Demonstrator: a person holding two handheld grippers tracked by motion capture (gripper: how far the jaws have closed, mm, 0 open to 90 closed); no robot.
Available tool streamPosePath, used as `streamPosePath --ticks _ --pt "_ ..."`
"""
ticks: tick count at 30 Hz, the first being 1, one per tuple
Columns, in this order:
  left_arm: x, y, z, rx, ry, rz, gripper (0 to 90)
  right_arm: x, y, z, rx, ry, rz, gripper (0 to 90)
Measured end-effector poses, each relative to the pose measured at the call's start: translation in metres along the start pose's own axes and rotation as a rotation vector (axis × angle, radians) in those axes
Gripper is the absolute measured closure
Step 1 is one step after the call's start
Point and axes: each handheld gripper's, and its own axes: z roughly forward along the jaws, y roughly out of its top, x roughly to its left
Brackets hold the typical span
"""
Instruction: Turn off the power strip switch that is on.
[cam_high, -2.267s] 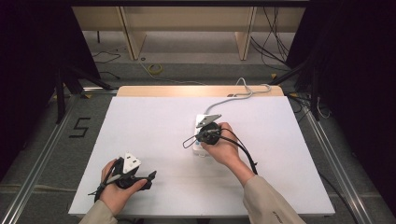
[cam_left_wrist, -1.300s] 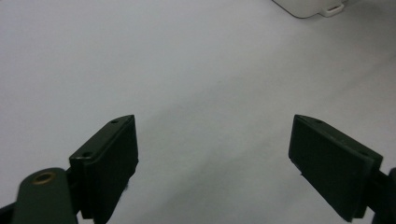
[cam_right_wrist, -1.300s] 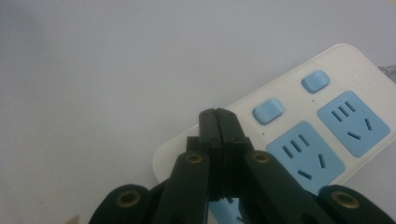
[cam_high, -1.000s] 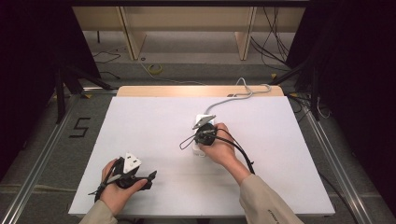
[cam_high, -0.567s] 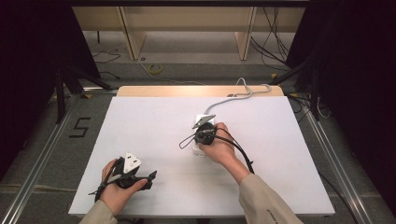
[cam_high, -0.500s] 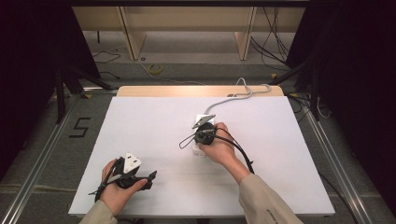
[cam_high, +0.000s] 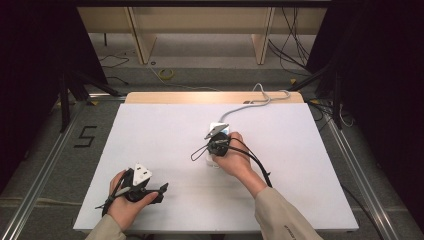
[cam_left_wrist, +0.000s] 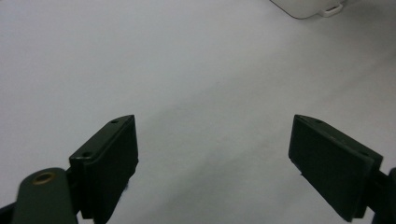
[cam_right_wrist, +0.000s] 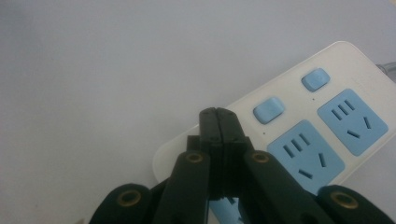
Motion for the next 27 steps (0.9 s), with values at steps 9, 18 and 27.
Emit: streamPosePath --ticks 9,18,27 --pt "0.0007 -0.0002 0.0001 0.000 0.000 0.000 15.4 -0.0012 -0.0008 -0.0005 -0.003 0.007 0.012 90.0" --pt "0.0009 -0.0006 0.0004 0.001 0.000 -0.002 15.4 -0.0026 -0.0032 -0.0006 -0.023 0.015 0.033 90.0" --pt "0.0004 -0.0006 0.0006 0.002 -0.002 -0.004 15.4 -0.0047 -0.0039 -0.0043 -0.039 0.022 0.050 90.0"
